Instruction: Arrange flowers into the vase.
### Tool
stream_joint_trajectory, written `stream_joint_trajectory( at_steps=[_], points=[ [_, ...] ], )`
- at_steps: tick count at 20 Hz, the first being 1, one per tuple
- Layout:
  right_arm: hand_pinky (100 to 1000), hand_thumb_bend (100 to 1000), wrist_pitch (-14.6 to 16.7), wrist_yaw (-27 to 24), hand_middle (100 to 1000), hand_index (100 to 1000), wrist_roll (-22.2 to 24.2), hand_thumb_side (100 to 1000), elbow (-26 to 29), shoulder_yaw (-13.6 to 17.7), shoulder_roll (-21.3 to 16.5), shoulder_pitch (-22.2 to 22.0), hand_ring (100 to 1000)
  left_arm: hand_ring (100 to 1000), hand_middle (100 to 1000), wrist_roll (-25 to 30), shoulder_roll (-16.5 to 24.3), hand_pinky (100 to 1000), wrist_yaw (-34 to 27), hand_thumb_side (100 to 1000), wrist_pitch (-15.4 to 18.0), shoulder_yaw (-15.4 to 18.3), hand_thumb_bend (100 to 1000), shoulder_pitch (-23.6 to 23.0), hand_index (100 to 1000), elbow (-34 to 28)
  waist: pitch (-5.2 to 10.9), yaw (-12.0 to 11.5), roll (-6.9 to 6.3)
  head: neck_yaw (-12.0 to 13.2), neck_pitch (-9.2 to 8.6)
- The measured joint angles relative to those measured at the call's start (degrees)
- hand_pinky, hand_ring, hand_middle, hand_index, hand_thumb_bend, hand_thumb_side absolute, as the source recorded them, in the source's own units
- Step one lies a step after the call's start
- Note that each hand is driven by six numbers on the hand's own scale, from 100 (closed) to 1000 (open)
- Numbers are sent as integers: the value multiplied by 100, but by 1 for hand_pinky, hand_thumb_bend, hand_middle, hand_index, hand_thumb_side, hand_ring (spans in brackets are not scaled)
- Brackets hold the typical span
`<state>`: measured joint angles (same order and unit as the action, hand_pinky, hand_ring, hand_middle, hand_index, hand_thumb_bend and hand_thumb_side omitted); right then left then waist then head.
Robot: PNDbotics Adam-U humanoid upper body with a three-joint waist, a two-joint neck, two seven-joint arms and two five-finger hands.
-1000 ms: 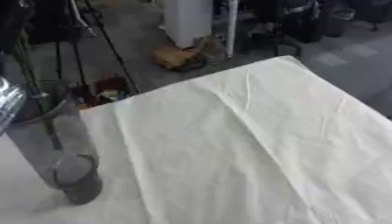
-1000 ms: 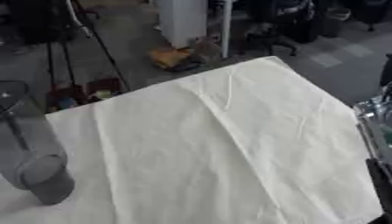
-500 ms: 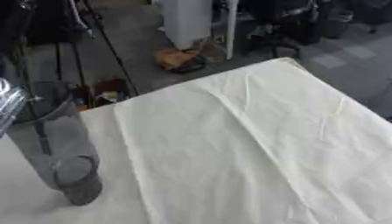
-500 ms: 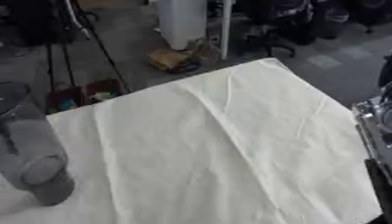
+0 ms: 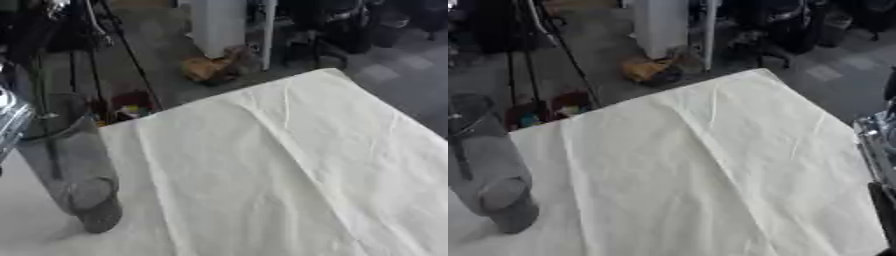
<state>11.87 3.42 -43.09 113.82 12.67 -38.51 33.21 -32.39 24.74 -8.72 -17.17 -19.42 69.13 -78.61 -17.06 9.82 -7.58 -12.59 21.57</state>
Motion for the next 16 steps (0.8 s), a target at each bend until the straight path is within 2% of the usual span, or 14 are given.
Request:
stream_joint_trajectory(
  at_steps=[3,6,8,10,11,12,14,15,16],
  points=[
    [785,100,-5,0,835,898,-15,1000,0,3,0,-5,877,1000,1000,-53,4,1000,-9,694,-54,-4,528,-7,1000,-25,0,0,25,25,17],
    [785,100,-14,0,834,898,-43,1000,0,5,0,-36,876,1000,1000,-32,51,1000,-9,505,-117,-16,304,-21,1000,-38,0,-10,36,72,80],
    [785,100,-14,0,834,897,-54,1000,0,7,0,-50,876,1000,1000,74,55,1000,-1,495,-204,-60,296,-42,1000,-67,0,-31,38,93,112],
    [785,100,-14,0,833,896,-64,1000,0,8,0,-54,875,1000,1000,283,96,1000,31,677,-315,-114,667,-55,1000,-102,1,-47,44,93,131],
    [784,100,-15,0,833,895,-68,1000,0,9,0,-60,875,1000,1000,425,111,1000,54,710,-374,-142,751,-56,1000,-119,10,-64,54,92,137],
    [784,100,-16,0,833,895,-72,1000,0,13,0,-79,875,1000,1000,581,135,1000,87,731,-435,-174,790,-57,1000,-141,21,-86,65,88,150],
    [784,100,-19,0,832,895,-87,1000,0,23,-1,-109,875,1000,1000,927,205,1000,161,718,-588,-230,773,-64,1000,-193,49,-135,79,76,167],
    [784,100,-19,0,832,895,-94,1000,0,33,-2,-129,874,1000,1000,1109,244,1000,195,681,-682,-254,710,-69,1000,-230,59,-160,80,67,188],
    [784,100,-16,0,832,895,-100,1000,0,36,-3,-154,874,1000,1000,1286,280,1000,230,673,-781,-263,695,-79,1000,-273,66,-183,80,60,208]
  ],
)
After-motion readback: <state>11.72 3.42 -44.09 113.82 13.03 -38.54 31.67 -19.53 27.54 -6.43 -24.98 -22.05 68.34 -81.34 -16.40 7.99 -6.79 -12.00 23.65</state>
